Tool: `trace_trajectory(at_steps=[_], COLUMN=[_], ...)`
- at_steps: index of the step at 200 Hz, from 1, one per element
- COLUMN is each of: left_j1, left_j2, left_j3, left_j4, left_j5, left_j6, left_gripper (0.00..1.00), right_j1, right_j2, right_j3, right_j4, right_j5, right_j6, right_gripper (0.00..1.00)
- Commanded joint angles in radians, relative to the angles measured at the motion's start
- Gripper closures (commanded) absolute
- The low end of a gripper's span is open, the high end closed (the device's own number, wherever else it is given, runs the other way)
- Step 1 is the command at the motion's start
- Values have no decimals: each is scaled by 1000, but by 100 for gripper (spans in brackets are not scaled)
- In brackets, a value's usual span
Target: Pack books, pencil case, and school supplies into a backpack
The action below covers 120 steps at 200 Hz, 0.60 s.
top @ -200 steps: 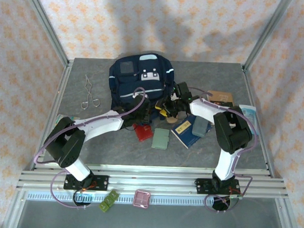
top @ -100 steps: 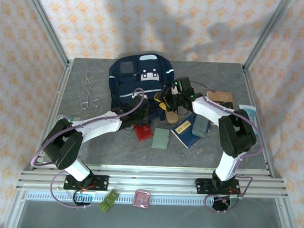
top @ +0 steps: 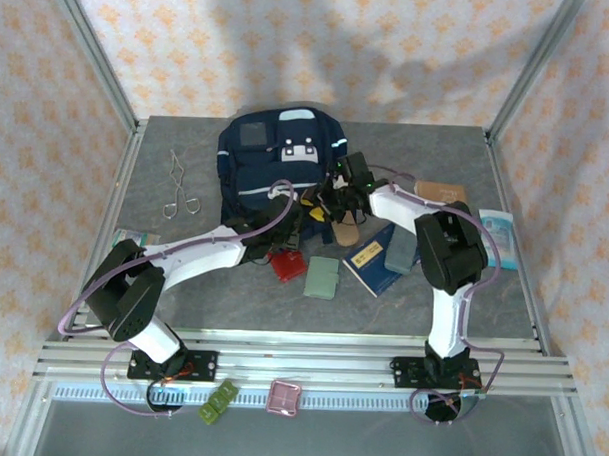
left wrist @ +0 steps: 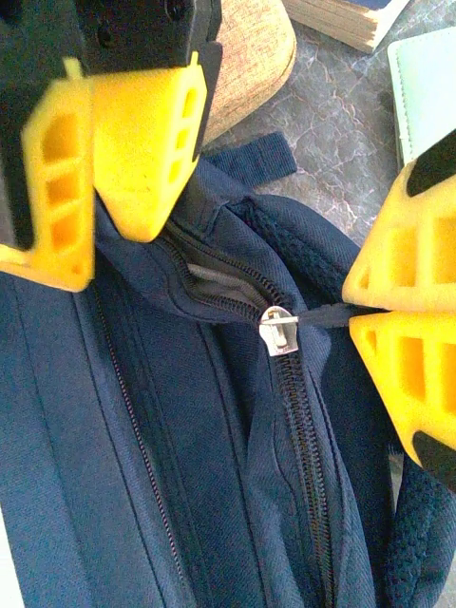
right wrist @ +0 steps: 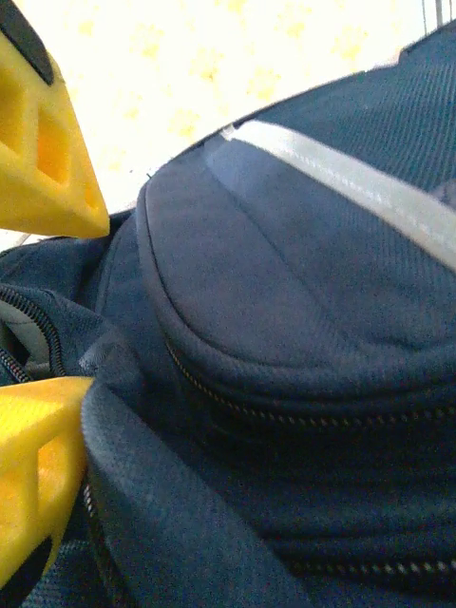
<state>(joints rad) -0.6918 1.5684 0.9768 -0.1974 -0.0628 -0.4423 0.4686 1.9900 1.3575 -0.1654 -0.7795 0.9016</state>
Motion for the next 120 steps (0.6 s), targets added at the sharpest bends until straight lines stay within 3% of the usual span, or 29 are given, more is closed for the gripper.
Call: trace_trajectory(at_steps=[1, 24, 64, 120], left_j1=[-14, -14, -7, 117], left_j2=[7, -6, -16, -80], left_j3=[-15, -41, -86, -164], left_j4=[29, 18, -82, -82], left_j5=[-32, -77, -239, -278], left_j6=[20, 5, -8, -49], left_gripper=[100, 100, 100, 100], right_j1=[19, 19, 7, -8], right_j2=[41, 24, 45, 29], right_j3=[13, -2, -27, -68], right_j4=[-42, -55, -62, -45], right_j5=[-34, 15, 70, 125], right_j6=[-1, -25, -30, -23], right_gripper=[66, 84, 88, 89])
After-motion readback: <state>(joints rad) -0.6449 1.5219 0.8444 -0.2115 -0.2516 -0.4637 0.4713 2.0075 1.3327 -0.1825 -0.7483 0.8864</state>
